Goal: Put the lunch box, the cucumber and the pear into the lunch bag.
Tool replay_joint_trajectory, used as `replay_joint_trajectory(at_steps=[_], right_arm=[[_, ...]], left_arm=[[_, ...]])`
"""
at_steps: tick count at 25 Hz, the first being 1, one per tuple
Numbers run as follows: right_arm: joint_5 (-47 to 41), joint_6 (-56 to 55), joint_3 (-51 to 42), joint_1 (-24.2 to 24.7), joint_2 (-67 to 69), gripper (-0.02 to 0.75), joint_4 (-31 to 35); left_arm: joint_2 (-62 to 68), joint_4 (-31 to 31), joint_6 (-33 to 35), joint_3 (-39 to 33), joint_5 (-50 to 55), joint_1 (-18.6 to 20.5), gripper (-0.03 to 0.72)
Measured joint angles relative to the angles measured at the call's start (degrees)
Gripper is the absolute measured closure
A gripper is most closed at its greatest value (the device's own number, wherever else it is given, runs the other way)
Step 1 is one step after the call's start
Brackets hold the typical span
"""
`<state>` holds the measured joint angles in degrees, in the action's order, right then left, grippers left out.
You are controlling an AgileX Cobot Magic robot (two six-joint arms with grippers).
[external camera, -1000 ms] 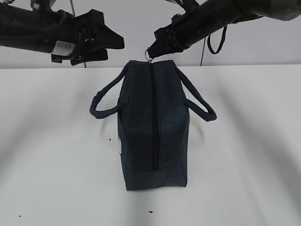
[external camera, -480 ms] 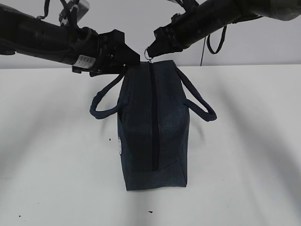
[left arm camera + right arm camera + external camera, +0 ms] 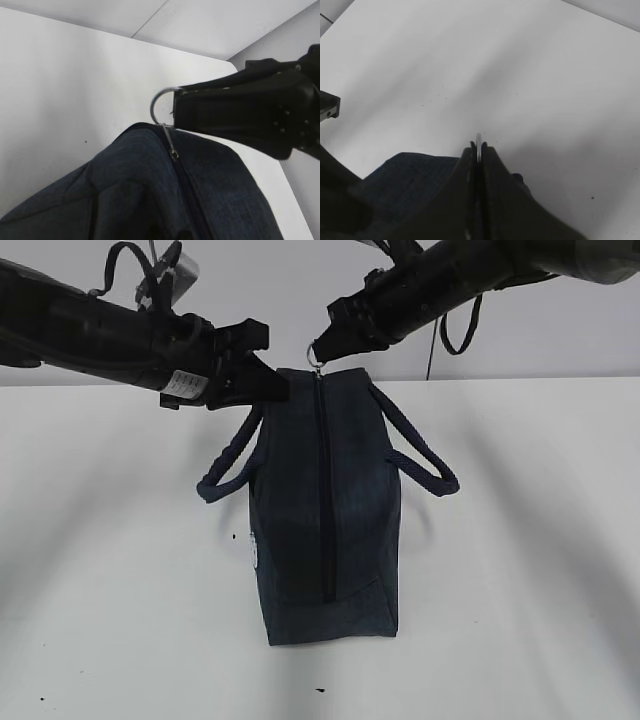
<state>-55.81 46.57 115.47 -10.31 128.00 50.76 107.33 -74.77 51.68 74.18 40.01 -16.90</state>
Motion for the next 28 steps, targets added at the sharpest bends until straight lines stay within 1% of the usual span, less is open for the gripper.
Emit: replay_joint_trajectory(at_steps=[8,15,24,28], right_arm=[[-0.6,0.0,0.0,0.6,0.0,0.732,0.1],[-1.6,0.0,0.0,2.6,0.0,0.732,1.7],[-4.3,0.1,1.2,3.5,2.7,0.732,6.1],[-4.3,0.4,1.2,3.6,3.1,0.732,6.7]], left_arm=[[0.0,0.0,0.0,0.0,2.8,0.2,0.68],[0.0,-0.2,0.0,0.4,5.8,0.2,0.682],[0.7,2.9,-0.2,5.4,12.1,0.2,0.683],[1.0,4.2,-0.2,7.0,15.2,0.2,0.683]])
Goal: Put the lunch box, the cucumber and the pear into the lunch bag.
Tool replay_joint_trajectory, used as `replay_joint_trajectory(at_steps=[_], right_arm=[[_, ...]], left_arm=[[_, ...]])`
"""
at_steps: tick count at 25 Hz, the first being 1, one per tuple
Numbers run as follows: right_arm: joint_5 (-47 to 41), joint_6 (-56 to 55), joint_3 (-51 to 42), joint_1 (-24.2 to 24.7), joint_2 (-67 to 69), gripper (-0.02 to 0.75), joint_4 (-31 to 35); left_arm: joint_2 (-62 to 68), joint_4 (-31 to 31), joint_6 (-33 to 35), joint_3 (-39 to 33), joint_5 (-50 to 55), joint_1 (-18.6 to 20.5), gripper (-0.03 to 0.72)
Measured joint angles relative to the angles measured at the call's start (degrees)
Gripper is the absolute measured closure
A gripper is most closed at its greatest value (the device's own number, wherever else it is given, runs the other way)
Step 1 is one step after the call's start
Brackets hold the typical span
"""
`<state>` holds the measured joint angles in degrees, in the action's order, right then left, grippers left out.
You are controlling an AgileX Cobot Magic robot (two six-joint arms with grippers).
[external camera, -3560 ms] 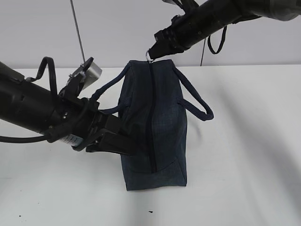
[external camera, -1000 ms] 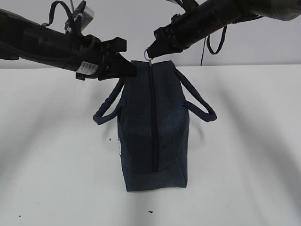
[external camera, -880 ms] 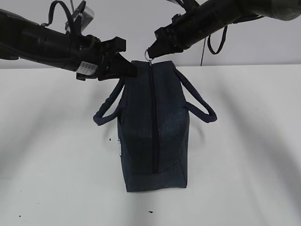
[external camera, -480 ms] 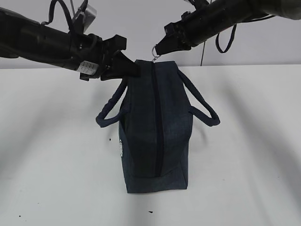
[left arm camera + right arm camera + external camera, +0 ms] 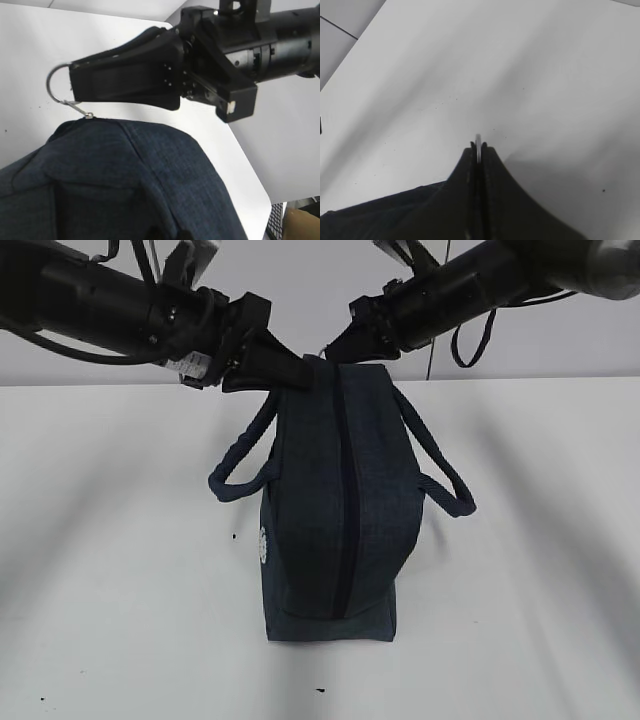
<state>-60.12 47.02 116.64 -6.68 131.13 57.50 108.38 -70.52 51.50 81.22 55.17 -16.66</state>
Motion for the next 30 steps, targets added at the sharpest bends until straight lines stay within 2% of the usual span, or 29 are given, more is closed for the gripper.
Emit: replay_joint_trajectory(at_steps=[9,30], right_arm=[[-1.1,0.4,0.0,2.1,1.2,0.732,0.2],[-1.7,-0.8,0.6,2.4,5.7,0.732,2.3]], left_arm=[[0.1,-0.1,0.0,0.4,2.2,0.1,0.683],[0.1,0.8,0.0,1.4,3.0,0.1,0.683]])
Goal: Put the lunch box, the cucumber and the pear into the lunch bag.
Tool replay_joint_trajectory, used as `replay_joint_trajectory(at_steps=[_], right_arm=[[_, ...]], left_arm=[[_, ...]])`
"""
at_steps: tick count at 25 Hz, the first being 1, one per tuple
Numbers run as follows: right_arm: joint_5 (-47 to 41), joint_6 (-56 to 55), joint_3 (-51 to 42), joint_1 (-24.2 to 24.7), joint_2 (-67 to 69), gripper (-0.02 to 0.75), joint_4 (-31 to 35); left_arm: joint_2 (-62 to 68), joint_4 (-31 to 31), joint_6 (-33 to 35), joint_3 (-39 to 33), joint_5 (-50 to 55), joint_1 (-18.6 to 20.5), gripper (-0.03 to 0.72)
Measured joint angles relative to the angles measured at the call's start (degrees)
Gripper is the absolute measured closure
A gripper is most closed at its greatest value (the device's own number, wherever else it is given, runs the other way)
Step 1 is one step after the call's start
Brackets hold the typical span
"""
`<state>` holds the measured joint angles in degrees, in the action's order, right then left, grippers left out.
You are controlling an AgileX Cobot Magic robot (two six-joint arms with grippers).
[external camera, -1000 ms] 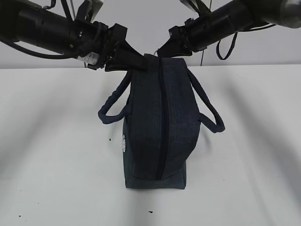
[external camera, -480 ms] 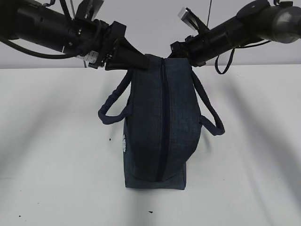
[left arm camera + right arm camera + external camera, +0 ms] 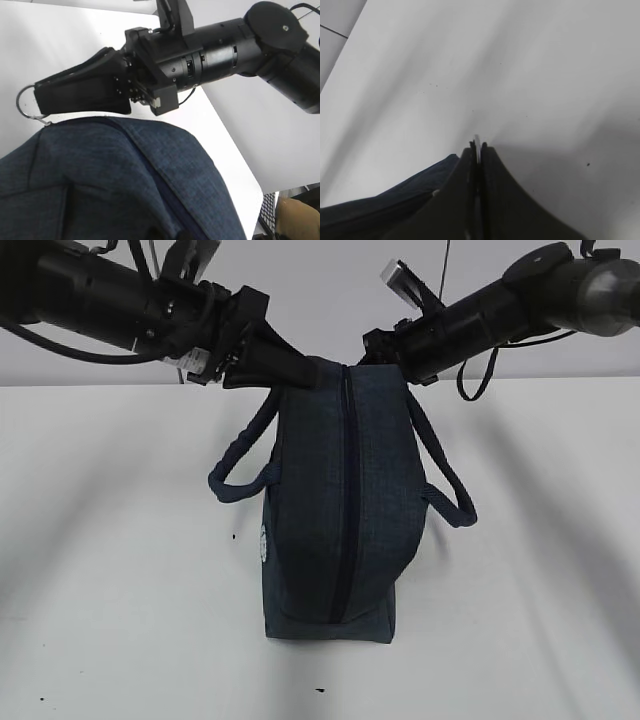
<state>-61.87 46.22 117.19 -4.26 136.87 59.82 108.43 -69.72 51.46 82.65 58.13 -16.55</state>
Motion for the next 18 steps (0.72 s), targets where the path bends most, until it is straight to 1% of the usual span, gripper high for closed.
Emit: replay_joint_trajectory(at_steps=[2,5,8,10,12,13,16,18], right_arm=[[0.0,0.0,0.6,0.1,0.3,0.72,0.2],[0.3,0.0,3.4,0.2,0.7,0.64,-0.3],[-0.9,-0.5,7.5,0.3,0.7,0.51,-1.5],[-2.5,-2.1,10.5,0.3,0.7,0.423,-3.1],[-4.3,-4.5,12.8,0.3,0.7,0.39,-5.6],[-5.8,-6.4,14.4,0.3,0.7,0.38,-8.0],[-8.0,-12.7,18.6,0.3,0.7,0.37,-15.8],[-8.3,-16.6,21.1,0.3,0.7,0.37,-20.2]], left_arm=[[0.0,0.0,0.0,0.0,-0.5,0.0,0.683],[0.0,0.2,0.0,0.1,-1.4,0.0,0.683],[-0.1,1.9,0.0,0.1,-3.1,-0.1,0.678],[-0.1,2.9,0.0,0.3,-4.2,-0.1,0.652],[-0.1,3.2,0.0,0.4,-5.3,-0.1,0.598],[-0.1,3.2,0.0,0.5,-6.0,-0.1,0.554],[-0.1,2.9,0.0,0.6,-7.5,-0.1,0.423],[-0.2,2.9,0.0,0.6,-7.8,-0.1,0.367]])
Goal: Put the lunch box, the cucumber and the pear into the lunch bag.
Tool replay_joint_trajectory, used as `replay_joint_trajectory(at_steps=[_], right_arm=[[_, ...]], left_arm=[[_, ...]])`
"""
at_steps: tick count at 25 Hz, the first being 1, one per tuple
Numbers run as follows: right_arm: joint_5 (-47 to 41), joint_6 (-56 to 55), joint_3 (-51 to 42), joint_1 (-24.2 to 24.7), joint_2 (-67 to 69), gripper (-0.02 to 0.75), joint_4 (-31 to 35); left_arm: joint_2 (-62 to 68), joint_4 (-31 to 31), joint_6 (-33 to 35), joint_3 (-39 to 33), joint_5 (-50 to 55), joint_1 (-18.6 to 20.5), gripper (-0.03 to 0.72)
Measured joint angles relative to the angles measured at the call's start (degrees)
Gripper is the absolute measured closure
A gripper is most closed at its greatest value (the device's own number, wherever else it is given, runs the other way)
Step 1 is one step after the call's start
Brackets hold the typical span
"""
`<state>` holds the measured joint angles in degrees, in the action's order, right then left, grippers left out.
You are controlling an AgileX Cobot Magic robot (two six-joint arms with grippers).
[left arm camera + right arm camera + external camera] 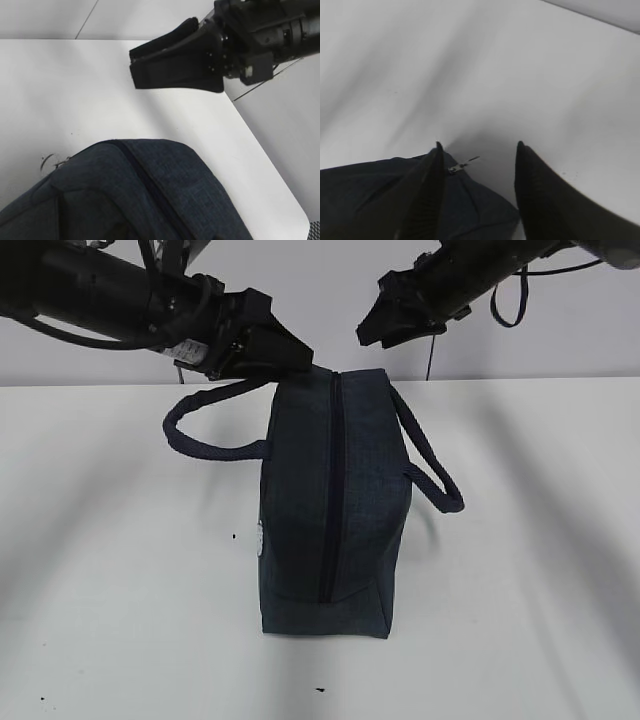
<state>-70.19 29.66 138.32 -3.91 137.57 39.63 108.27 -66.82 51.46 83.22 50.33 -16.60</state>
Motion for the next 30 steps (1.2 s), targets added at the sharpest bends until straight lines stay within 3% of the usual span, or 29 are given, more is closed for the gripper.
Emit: replay_joint_trajectory(at_steps=[7,13,23,30], right_arm=[[-1.0,-10.7,3.2,0.0,-2.2,0.369,-12.4],[-1.4,-16.2,3.2,0.0,-7.8,0.367,-19.3],[-1.9,-19.1,2.8,0.0,-19.2,0.365,-22.2],[-2.0,-19.2,-6.2,-0.1,-28.7,0.365,-29.0]], left_arm=[[-2.8,2.9,-2.3,0.1,0.1,1.7,0.337],[-8.4,10.8,-5.7,0.1,-1.7,5.1,0.337],[-18.3,39.0,-23.5,0.1,-0.6,6.3,0.337],[-25.3,58.5,-38.1,0.1,6.7,6.3,0.337]])
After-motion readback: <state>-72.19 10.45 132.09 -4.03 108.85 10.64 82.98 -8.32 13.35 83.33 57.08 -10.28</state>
